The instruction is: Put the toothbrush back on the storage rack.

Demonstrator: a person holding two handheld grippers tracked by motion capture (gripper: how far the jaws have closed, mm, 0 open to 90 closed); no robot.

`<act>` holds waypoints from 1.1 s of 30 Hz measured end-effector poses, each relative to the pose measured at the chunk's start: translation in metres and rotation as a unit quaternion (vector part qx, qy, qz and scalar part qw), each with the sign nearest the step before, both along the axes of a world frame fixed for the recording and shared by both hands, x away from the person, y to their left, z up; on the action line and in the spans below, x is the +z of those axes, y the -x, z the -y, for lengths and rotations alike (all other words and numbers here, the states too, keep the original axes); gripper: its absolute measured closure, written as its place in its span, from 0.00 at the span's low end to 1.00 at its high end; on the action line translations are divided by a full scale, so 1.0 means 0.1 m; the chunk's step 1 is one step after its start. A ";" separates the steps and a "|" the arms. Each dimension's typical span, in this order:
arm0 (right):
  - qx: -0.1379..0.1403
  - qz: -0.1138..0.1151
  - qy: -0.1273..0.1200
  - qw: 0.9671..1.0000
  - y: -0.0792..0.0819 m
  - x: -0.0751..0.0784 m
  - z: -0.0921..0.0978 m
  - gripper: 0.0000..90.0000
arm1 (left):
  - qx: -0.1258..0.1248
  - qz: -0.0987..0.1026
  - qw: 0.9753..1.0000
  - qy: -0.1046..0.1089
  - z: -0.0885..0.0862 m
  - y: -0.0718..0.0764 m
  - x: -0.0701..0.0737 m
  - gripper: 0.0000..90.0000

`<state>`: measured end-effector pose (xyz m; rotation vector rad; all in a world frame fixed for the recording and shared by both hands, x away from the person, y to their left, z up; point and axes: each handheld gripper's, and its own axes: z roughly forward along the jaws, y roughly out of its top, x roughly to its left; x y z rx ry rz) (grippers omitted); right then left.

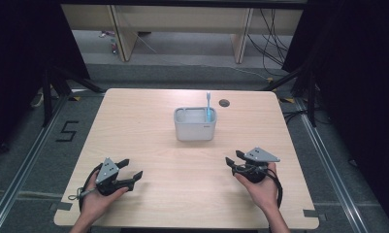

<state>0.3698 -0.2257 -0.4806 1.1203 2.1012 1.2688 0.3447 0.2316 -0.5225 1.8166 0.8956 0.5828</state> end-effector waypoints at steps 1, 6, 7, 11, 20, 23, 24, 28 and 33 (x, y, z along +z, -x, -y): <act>-0.003 0.002 -0.001 1.000 0.02 -0.01 0.00 0.54 | 0.000 0.000 1.000 0.000 0.00 0.00 0.00 0.31; 0.000 -0.003 -0.009 1.000 0.09 -0.06 0.06 0.54 | 0.000 0.000 1.000 0.000 0.00 0.00 0.00 0.31; 0.000 -0.008 -0.005 1.000 0.11 -0.06 0.07 0.54 | -0.001 0.001 1.000 -0.001 0.00 0.00 0.00 0.31; -0.015 -0.007 -0.007 1.000 0.19 -0.10 0.10 0.55 | 0.001 0.001 1.000 -0.002 0.00 0.00 0.00 0.31; -0.015 0.010 -0.016 1.000 0.26 -0.19 0.13 0.55 | 0.000 0.001 1.000 -0.003 0.01 0.00 0.00 0.31; -0.018 0.015 -0.019 1.000 0.26 -0.19 0.13 0.55 | 0.000 0.000 1.000 -0.002 0.01 0.00 0.00 0.31; -0.020 0.018 -0.022 0.999 0.26 -0.20 0.13 0.55 | 0.001 -0.001 1.000 -0.002 0.01 0.00 0.00 0.31; -0.020 0.015 -0.025 0.999 0.28 -0.21 0.14 0.55 | 0.000 -0.002 1.000 0.000 0.01 0.00 0.00 0.31; -0.019 0.022 -0.022 0.999 0.27 -0.23 0.14 0.55 | 0.001 -0.002 1.000 -0.002 0.01 0.00 0.00 0.31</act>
